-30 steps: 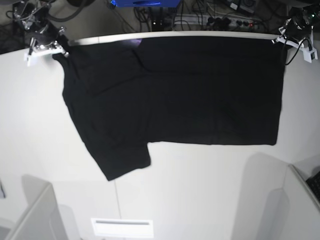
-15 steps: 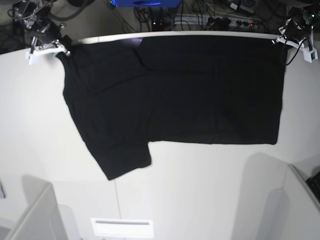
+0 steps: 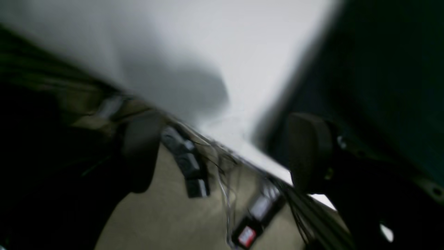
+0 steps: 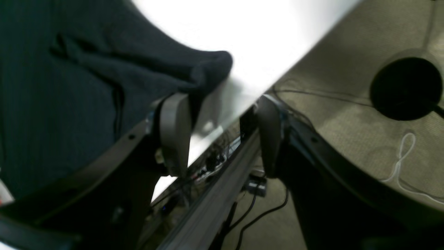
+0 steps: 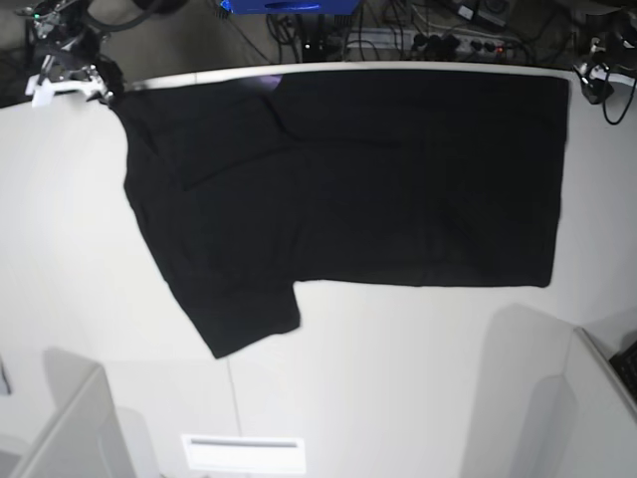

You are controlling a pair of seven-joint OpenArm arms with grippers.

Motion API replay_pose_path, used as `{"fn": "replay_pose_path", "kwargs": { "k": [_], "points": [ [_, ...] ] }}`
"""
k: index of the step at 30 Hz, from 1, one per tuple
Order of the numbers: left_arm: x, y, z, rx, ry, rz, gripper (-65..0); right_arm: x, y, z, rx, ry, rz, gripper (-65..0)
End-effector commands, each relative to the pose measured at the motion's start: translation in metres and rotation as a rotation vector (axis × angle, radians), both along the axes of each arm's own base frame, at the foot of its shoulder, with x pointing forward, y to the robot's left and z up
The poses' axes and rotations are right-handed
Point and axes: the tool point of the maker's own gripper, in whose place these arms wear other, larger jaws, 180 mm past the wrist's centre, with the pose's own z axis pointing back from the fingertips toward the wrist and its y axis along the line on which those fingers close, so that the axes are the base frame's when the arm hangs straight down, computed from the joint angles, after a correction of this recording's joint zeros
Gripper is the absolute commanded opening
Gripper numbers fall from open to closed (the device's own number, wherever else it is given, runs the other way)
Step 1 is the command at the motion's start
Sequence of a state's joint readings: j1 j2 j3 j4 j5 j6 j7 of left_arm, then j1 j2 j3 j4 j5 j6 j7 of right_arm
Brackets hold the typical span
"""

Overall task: Fold the T-shirt properly
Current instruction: 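Release the shirt with the right gripper and reach to the sleeve corner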

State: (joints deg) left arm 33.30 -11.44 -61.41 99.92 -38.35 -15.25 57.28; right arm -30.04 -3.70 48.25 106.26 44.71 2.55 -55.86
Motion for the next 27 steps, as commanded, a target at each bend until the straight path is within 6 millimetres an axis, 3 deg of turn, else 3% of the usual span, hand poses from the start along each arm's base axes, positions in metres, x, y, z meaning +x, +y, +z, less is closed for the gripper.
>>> {"fn": "replay_pose_path", "kwargs": {
  "k": [1, 4, 9, 13, 17, 19, 23, 27],
  "points": [
    [0.005, 0.013, 0.023, 0.066, -0.04, -0.002, -11.0, 0.017, -0.006, 0.019, -0.049, -0.076, 0.04, -35.7],
    [0.014, 0.017, 0.049, 0.137, -0.087, -0.042, -11.0, 0.041, -0.003, 0.044, -0.112, -0.162, 0.138, -36.3],
    [0.028, -0.005, 0.057, 0.166, -0.109, -0.192, -13.8, 0.067, 0.009, 0.059, -0.089, -0.211, 0.176, -36.5],
    [0.036, -0.009, 0.059, 0.166, -0.135, -0.2, -35.2, 0.095, 0.025, 0.069, -0.047, -0.255, 0.23, -36.5],
    [0.041, -0.01, 0.06, 0.166, -0.152, -0.2, -64.0, 0.137, 0.064, 0.084, -0.027, -0.33, 0.393, -36.5],
    [0.046, -0.012, 0.059, 0.161, -0.16, -0.208, -65.0, 0.156, 0.083, 0.095, -0.025, -0.371, 0.47, -36.5],
    [0.058, -0.029, 0.049, 0.126, -0.153, -0.264, -65.0, 0.192, 0.103, 0.117, -0.038, -0.449, 0.554, -36.6],
    [0.065, -0.043, 0.04, 0.091, -0.15, -0.3, -65.0, 0.221, 0.099, 0.106, -0.109, -0.385, 0.568, -36.6]
  ]
}}
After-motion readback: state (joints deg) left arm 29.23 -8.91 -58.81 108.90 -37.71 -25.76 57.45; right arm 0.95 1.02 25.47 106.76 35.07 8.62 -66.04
